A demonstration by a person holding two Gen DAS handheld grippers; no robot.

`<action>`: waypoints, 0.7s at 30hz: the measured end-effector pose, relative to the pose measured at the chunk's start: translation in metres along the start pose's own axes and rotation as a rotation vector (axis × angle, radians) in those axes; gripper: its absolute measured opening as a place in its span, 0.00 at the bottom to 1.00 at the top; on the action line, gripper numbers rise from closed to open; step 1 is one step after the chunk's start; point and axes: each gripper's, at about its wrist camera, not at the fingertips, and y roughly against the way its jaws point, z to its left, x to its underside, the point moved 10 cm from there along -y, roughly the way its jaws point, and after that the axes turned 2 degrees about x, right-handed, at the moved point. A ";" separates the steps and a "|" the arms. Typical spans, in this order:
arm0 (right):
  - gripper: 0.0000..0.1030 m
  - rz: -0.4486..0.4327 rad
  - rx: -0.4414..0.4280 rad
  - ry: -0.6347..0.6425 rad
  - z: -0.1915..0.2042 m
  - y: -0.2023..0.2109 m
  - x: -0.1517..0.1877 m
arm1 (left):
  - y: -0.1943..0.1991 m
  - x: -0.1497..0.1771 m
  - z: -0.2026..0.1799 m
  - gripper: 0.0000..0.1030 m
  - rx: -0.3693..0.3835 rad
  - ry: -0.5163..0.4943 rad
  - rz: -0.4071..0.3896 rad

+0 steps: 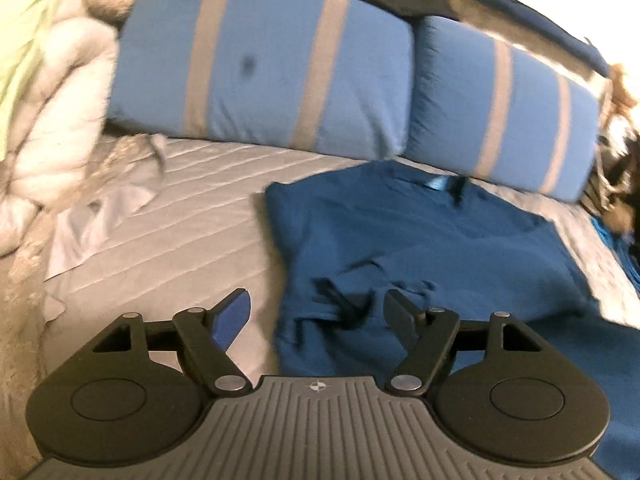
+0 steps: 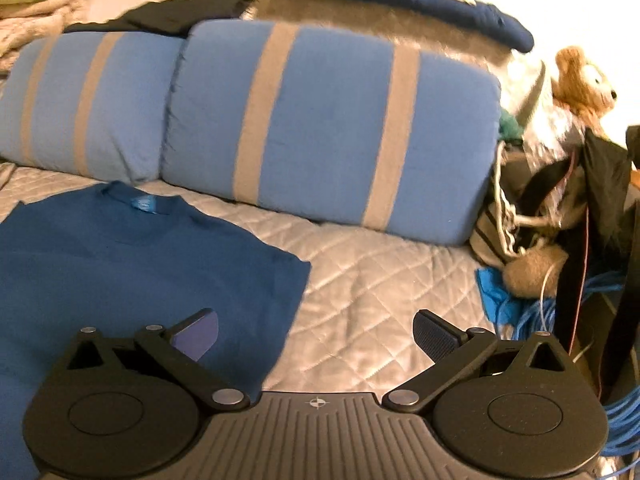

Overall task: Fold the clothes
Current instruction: 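Open the left tool and withdraw it from the folded sweatshirt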

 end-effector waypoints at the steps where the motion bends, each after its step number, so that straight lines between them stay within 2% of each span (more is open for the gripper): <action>1: 1.00 -0.006 -0.006 0.011 0.004 0.004 -0.002 | 0.000 0.000 -0.004 0.71 0.001 -0.017 -0.002; 6: 1.00 -0.016 -0.062 0.070 0.032 0.015 -0.011 | 0.016 0.004 -0.011 0.71 -0.009 -0.025 -0.041; 10: 1.00 -0.039 -0.074 0.131 0.054 0.013 -0.021 | 0.032 0.010 -0.009 0.71 -0.010 -0.022 -0.062; 21: 1.00 -0.008 -0.166 0.000 0.070 0.016 -0.032 | 0.057 0.028 0.000 0.71 0.038 0.048 -0.083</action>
